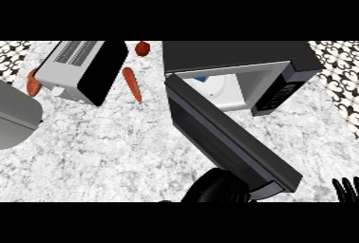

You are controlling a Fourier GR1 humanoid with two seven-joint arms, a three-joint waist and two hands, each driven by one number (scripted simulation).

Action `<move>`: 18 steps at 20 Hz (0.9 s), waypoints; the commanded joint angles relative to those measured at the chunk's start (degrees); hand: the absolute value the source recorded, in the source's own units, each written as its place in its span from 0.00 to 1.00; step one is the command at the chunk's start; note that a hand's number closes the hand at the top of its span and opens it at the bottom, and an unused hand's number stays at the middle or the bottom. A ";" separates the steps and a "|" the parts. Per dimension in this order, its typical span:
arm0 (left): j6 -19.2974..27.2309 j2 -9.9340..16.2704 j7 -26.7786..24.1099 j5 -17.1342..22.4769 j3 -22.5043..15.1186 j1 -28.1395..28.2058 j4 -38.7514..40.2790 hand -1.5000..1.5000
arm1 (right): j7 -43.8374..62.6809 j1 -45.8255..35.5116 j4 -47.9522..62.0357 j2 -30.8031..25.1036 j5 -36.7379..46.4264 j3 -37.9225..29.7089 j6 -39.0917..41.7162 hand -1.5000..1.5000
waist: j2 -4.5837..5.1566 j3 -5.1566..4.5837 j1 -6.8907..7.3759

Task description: Pick up the milk, place it into the microwave and close the microwave

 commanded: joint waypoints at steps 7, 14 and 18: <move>11.36 -0.13 -8.19 10.35 4.77 -8.59 4.64 1.00 | 1.93 0.58 -8.34 -3.38 -3.82 2.05 3.97 0.00 | 1.01 -0.13 -4.55; 15.40 -0.13 -10.71 17.06 10.43 -15.24 9.99 1.00 | 5.32 1.77 -13.59 -6.74 -7.22 2.55 5.46 0.00 | 1.91 -0.19 -7.49; 15.75 -0.13 -12.99 21.63 13.27 -17.83 11.61 1.00 | 6.24 2.07 -16.24 -7.63 -8.73 3.21 6.11 0.00 | 2.50 -0.24 -9.64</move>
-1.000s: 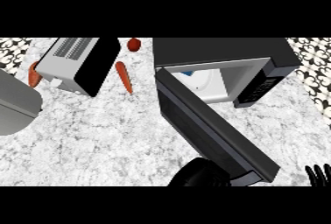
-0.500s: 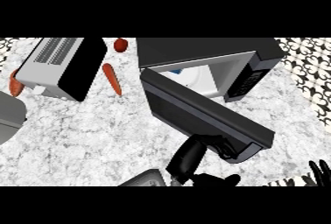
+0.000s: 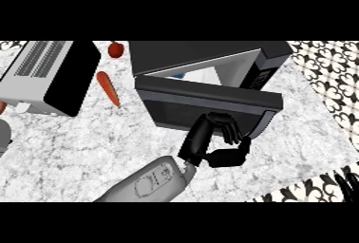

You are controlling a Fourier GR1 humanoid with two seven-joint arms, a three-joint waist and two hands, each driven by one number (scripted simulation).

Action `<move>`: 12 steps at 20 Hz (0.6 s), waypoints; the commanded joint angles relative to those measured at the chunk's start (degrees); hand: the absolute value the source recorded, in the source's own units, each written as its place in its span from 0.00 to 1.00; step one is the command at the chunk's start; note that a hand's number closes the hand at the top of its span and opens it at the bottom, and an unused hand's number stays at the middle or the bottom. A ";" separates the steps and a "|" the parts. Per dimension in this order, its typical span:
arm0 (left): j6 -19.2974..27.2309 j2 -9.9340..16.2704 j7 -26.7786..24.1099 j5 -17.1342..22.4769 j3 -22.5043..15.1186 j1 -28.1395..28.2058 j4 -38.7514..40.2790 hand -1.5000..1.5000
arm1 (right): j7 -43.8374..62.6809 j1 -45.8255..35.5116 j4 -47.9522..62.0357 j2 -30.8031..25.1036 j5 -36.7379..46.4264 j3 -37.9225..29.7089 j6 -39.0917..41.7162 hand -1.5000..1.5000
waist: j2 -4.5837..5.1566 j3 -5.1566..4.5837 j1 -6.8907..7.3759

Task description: Pick up the milk, place it into the microwave and close the microwave

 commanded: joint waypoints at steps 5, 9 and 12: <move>0.54 -0.21 -4.83 7.13 4.99 -6.92 6.09 1.00 | 0.93 0.99 -4.43 -1.74 -3.22 1.07 3.09 0.00 | 1.04 0.03 -3.25; 0.52 -0.22 -6.49 9.87 6.81 -9.71 9.13 1.00 | 1.66 1.13 -5.36 -2.73 -4.69 0.58 3.45 0.00 | 1.39 0.15 -4.25; 0.43 -0.22 -6.97 11.18 7.50 -12.21 11.66 1.00 | 1.98 1.28 -6.51 -3.60 -5.31 0.56 4.18 0.00 | 1.55 0.29 -5.79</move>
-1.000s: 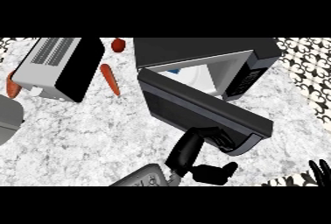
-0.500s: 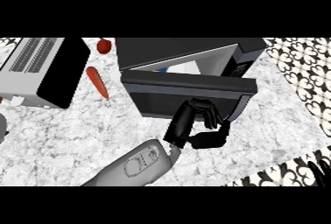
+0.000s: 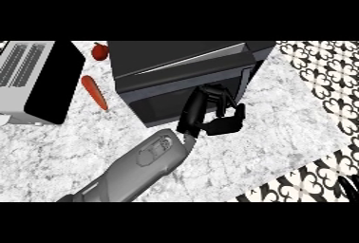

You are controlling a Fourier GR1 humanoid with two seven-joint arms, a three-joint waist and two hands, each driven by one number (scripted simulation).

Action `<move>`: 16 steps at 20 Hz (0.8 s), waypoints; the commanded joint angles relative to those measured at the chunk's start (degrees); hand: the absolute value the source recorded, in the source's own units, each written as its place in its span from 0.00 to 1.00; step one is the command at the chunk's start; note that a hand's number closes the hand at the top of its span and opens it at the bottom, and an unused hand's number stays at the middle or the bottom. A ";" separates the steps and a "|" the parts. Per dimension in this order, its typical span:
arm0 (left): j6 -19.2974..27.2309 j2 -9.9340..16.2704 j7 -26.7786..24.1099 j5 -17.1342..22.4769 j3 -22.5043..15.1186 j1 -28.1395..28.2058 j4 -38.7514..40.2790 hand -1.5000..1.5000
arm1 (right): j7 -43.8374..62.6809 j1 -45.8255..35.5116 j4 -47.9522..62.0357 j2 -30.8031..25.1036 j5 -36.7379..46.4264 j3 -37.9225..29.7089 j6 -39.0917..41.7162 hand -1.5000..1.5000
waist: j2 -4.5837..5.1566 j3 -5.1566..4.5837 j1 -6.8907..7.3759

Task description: Pick up the milk, place it into the microwave and close the microwave

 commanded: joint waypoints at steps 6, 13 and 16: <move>-1.52 -0.03 -4.02 4.98 3.57 -6.66 7.24 1.00 | 0.23 0.06 -3.17 -1.91 -3.13 0.03 3.18 0.00 | 0.86 0.16 -1.82; -0.76 -0.03 -6.49 7.59 3.37 -7.70 8.60 1.00 | 2.07 0.66 -5.93 -3.96 -4.66 -0.96 3.37 0.00 | 0.59 0.11 -2.93; -0.32 -0.03 -7.53 8.48 3.21 -7.15 9.81 1.00 | 1.57 0.09 -6.64 -4.10 -5.31 -2.21 3.24 0.00 | 0.76 0.22 -3.25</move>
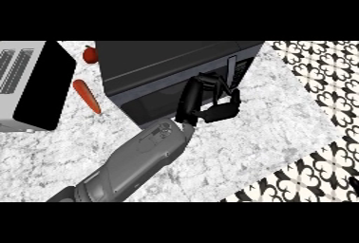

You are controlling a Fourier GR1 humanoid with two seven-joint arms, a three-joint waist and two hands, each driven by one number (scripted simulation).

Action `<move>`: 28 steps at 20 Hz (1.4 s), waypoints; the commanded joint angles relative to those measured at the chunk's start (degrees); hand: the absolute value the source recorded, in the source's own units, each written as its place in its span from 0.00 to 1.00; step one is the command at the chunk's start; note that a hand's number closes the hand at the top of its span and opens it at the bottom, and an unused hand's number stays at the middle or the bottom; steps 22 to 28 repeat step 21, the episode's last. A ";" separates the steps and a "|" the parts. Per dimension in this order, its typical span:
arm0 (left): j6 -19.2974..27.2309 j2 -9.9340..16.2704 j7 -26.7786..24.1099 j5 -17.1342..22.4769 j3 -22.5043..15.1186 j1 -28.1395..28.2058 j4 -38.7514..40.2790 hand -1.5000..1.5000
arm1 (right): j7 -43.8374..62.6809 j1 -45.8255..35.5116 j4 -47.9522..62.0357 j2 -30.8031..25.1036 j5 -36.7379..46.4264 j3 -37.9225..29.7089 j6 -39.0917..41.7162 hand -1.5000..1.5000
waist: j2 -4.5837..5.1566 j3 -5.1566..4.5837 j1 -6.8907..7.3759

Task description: Pick up the milk, place it into the microwave and close the microwave

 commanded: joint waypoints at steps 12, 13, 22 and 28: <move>-0.78 0.00 -3.85 4.84 1.00 -4.40 5.47 1.00 | 0.98 1.60 -2.94 -2.13 -5.31 -0.60 3.59 0.00 | 0.83 0.20 -2.29; -1.17 0.00 -4.62 4.89 0.45 -4.17 5.46 1.00 | 0.93 1.06 -2.77 -2.50 -5.84 -1.15 3.92 0.00 | 0.91 0.23 -1.68; -0.68 0.00 -5.57 6.83 -0.40 -5.11 6.95 1.00 | 2.29 1.95 -4.52 -3.41 -7.35 -1.72 4.34 0.00 | 0.79 0.21 -2.34; -0.68 0.00 -5.57 6.83 -0.40 -5.11 6.95 1.00 | 2.29 1.95 -4.52 -3.41 -7.35 -1.72 4.34 0.00 | 0.79 0.21 -2.34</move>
